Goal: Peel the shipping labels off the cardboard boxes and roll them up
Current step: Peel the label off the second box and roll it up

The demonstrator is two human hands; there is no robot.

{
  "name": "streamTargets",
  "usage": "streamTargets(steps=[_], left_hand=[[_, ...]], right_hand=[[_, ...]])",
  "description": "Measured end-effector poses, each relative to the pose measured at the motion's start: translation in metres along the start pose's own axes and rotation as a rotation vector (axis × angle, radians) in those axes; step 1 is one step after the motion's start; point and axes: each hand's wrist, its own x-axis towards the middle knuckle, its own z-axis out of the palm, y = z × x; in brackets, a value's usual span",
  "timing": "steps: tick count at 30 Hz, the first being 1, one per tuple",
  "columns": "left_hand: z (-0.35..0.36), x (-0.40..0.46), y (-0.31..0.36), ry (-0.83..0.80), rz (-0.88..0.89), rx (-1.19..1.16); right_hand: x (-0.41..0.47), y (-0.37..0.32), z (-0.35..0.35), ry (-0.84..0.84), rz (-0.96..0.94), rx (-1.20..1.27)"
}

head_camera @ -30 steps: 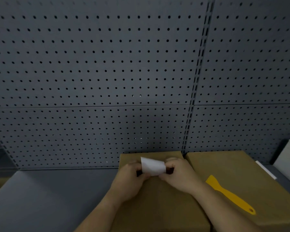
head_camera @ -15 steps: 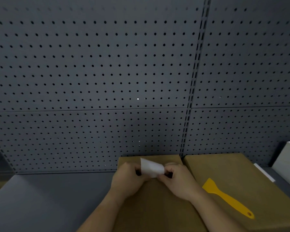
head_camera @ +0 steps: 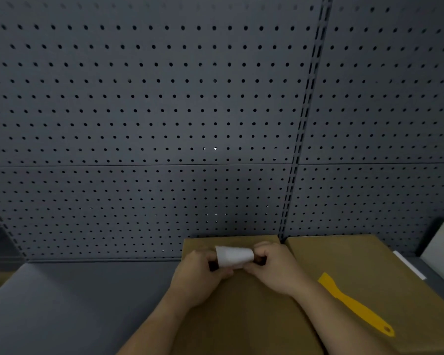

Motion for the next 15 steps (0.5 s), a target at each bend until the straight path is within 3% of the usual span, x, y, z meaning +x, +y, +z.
streamTargets(steps=[5,15], left_hand=[[-0.01,0.006,0.001,-0.082,-0.017,0.001],[0.0,0.012,0.0,0.054,-0.016,0.129]], right_hand=[[-0.006,0.002,0.005,0.055,-0.008,-0.021],[-0.005,0.004,0.003,0.063,-0.004,0.034]])
